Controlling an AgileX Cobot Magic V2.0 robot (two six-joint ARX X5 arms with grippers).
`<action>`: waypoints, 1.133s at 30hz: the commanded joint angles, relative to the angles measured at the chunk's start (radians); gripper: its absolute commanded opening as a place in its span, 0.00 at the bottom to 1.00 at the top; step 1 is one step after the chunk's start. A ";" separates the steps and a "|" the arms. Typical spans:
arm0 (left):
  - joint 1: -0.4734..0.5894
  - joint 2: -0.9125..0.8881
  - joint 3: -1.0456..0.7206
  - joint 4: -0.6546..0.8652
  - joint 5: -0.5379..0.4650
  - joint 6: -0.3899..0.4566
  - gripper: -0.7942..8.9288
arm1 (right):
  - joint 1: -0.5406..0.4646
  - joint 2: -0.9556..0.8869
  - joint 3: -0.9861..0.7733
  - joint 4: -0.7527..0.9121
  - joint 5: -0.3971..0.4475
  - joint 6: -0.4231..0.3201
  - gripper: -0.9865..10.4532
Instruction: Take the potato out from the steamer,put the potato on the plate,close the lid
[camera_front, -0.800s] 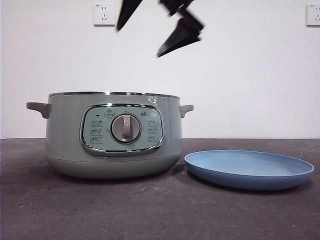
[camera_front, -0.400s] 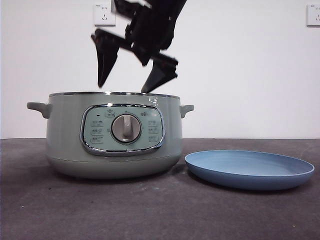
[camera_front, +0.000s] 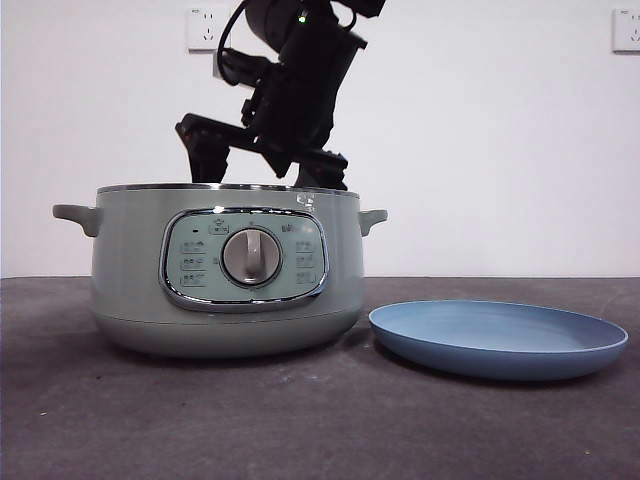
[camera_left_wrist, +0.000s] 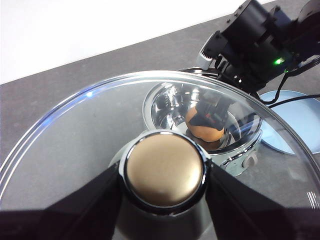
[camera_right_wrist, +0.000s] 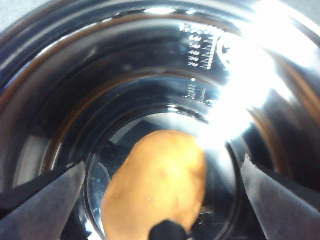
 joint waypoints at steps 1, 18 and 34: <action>0.003 -0.011 0.018 0.046 0.003 -0.007 0.07 | 0.006 0.036 0.003 0.006 0.003 0.014 0.74; 0.003 -0.011 0.018 0.049 0.005 -0.004 0.07 | 0.007 0.061 0.003 -0.054 0.005 0.022 0.51; 0.003 -0.011 0.018 0.056 0.006 -0.001 0.07 | 0.007 0.011 0.003 -0.052 0.026 0.017 0.07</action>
